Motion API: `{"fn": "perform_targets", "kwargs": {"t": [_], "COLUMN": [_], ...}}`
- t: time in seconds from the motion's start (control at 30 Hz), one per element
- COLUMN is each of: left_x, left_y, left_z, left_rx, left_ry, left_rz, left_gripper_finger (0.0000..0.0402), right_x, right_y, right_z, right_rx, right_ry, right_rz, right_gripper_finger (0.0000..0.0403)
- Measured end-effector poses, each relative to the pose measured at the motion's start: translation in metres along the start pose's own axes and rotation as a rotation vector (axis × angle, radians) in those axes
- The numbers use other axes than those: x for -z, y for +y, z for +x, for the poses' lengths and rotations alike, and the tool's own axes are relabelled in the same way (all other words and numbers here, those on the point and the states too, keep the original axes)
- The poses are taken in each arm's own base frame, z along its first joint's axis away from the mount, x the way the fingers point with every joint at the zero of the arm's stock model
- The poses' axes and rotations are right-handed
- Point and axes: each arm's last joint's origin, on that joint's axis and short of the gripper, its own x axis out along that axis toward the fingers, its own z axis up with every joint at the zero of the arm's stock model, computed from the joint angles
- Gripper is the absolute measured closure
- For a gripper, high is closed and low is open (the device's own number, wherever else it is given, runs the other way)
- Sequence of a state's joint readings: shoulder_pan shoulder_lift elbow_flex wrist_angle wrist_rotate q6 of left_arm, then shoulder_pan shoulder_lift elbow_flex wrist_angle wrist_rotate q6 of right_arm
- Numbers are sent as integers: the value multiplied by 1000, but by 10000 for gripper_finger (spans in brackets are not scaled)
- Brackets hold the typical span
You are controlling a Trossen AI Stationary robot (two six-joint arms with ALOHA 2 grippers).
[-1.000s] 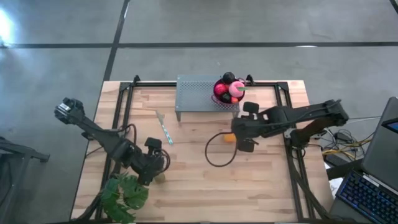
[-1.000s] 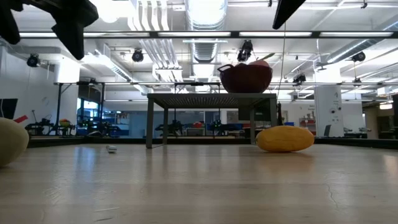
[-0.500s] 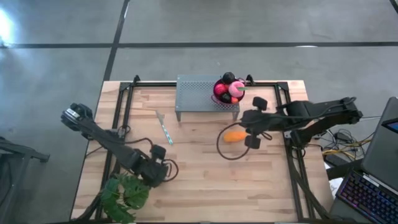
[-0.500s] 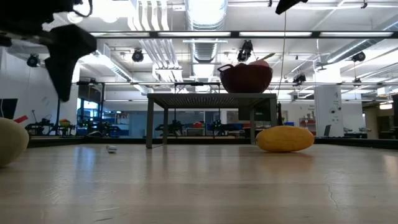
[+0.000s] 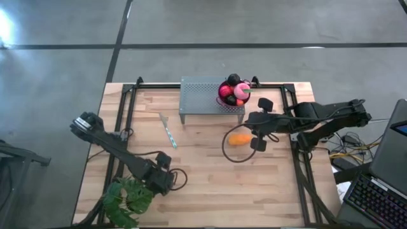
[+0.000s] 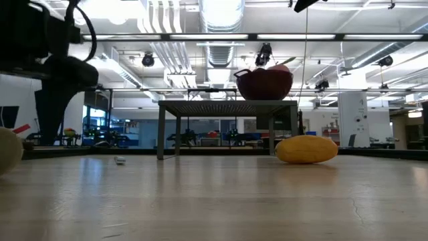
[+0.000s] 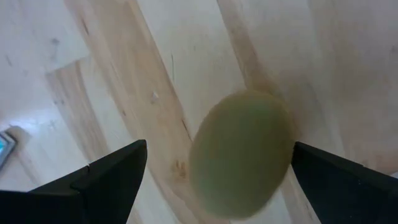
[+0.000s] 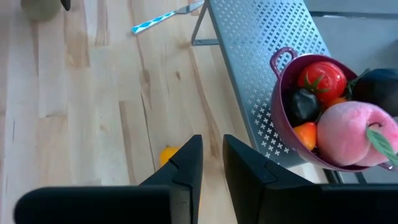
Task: Pick & Place Fruit
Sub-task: Put the kiwi into the purple bowl on the shelf
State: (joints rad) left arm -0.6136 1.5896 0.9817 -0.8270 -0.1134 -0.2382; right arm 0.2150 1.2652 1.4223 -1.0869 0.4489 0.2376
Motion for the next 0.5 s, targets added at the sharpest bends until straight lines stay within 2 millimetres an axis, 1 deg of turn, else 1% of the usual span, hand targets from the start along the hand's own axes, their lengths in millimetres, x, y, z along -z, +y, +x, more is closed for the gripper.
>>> {"fn": "perform_targets", "kwargs": {"t": [0.33, 0.5], "left_x": [-2, -1], "left_y": [-2, -2], "left_z": [16, 17], "left_rx": [-8, -15], "left_ry": [61, 65], "left_rz": [21, 7], "left_gripper_finger": [5, 17], "right_x": [-2, -2], "right_y": [1, 1], "right_z": [0, 0], "right_rx": [-5, -5], "right_ry": [-23, -23], "right_rz": [-3, -3], "right_gripper_finger": [365, 363]}}
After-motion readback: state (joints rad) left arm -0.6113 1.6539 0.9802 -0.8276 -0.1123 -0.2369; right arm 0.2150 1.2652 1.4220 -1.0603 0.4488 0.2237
